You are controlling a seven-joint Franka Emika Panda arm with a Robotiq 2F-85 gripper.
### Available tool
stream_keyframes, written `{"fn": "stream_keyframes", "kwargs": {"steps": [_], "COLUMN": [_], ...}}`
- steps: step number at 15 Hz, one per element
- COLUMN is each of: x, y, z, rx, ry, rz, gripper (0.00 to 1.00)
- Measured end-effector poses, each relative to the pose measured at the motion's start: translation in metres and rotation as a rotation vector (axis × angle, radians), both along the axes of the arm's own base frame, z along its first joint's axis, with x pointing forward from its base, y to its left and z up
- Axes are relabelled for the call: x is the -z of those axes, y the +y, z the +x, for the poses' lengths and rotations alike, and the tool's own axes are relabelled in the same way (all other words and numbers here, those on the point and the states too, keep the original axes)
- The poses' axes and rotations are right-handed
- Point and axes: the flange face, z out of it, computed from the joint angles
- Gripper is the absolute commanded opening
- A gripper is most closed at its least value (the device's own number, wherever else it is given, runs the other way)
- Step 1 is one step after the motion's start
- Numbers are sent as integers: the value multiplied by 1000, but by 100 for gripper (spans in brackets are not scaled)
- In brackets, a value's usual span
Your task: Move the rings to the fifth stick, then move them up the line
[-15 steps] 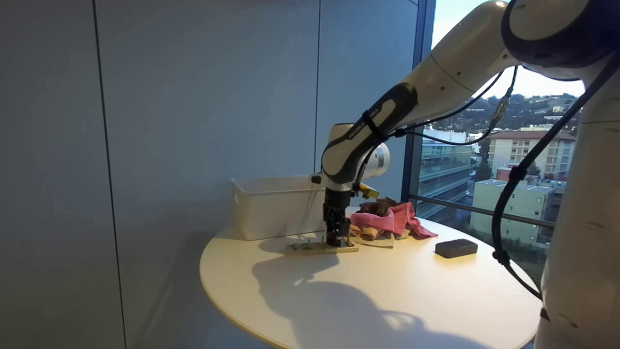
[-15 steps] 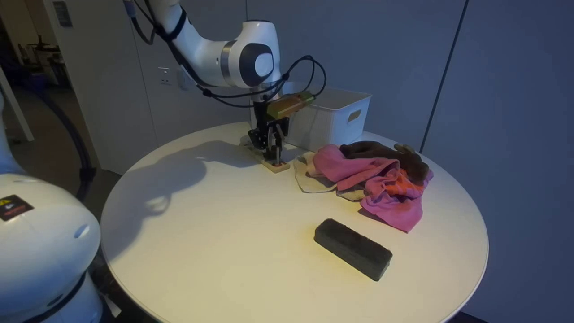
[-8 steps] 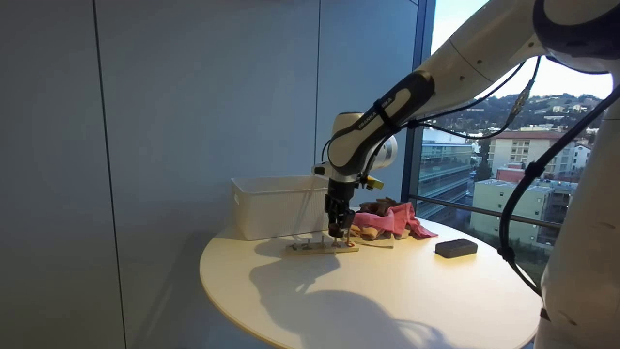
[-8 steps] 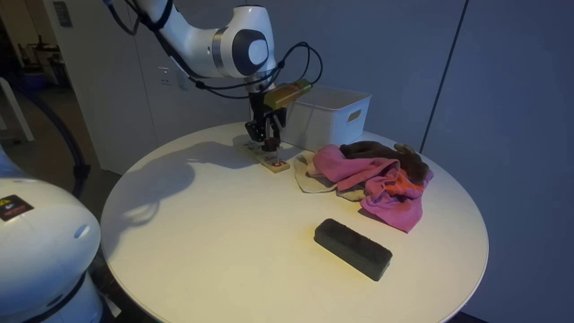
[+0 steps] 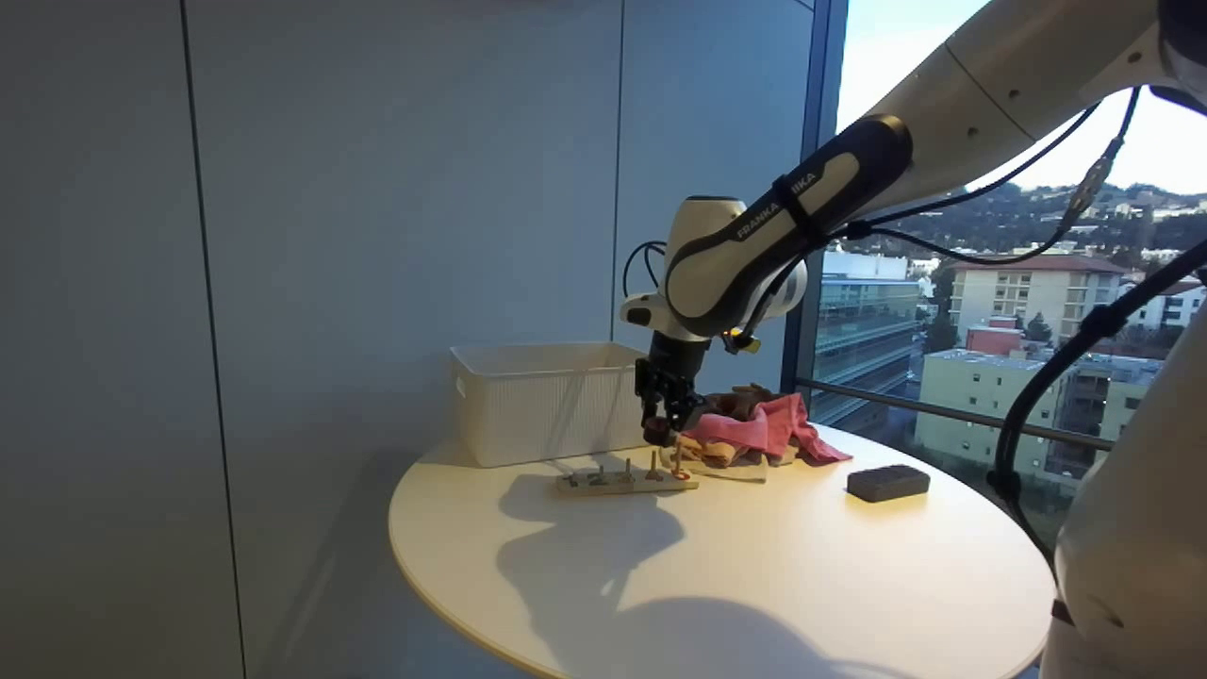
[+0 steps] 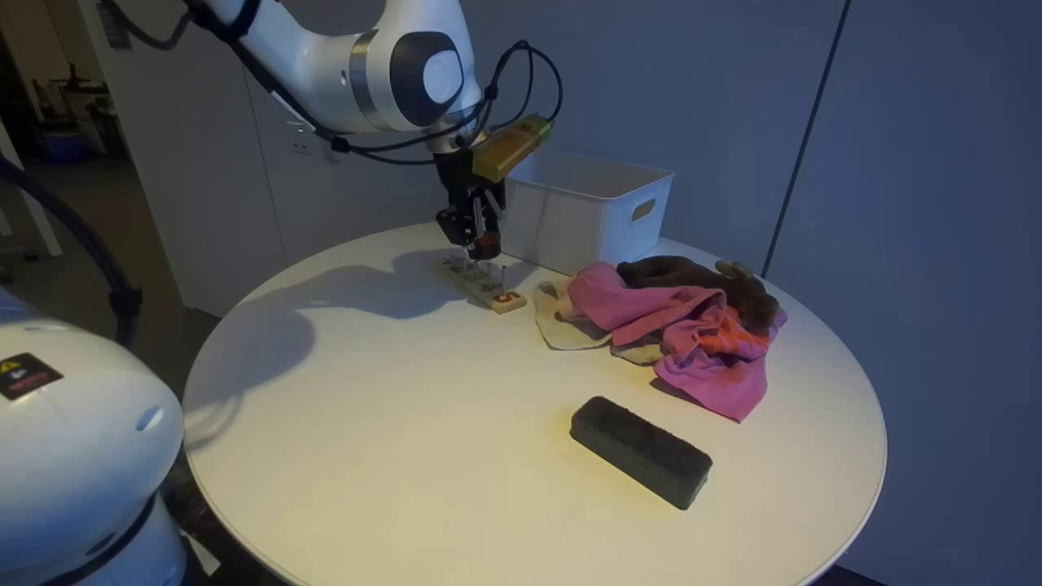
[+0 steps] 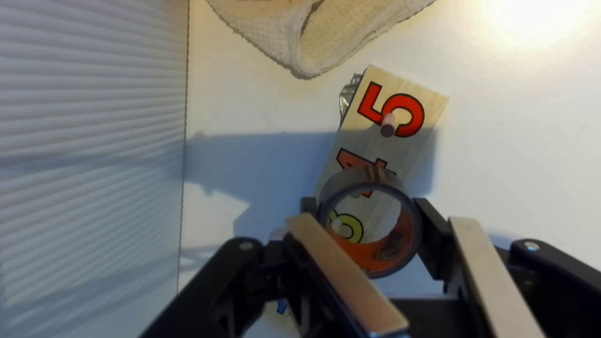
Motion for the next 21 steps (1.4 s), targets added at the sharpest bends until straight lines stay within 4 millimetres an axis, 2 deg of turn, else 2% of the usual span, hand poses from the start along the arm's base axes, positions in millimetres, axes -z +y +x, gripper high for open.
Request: {"fn": "stream_keyframes", "kwargs": {"steps": [7, 14, 15, 16, 19, 21], "x": [21, 33, 37, 40, 49, 52], "y": [21, 32, 32, 32, 32, 32], "z": [4, 13, 13, 14, 15, 16], "rx": [-188, -236, -236, -236, -237, -236], "ry": [4, -23, -15, -7, 11, 17], "rz": [-40, -54, -54, -53, -52, -51], "gripper": [27, 27, 77, 78, 99, 100]}}
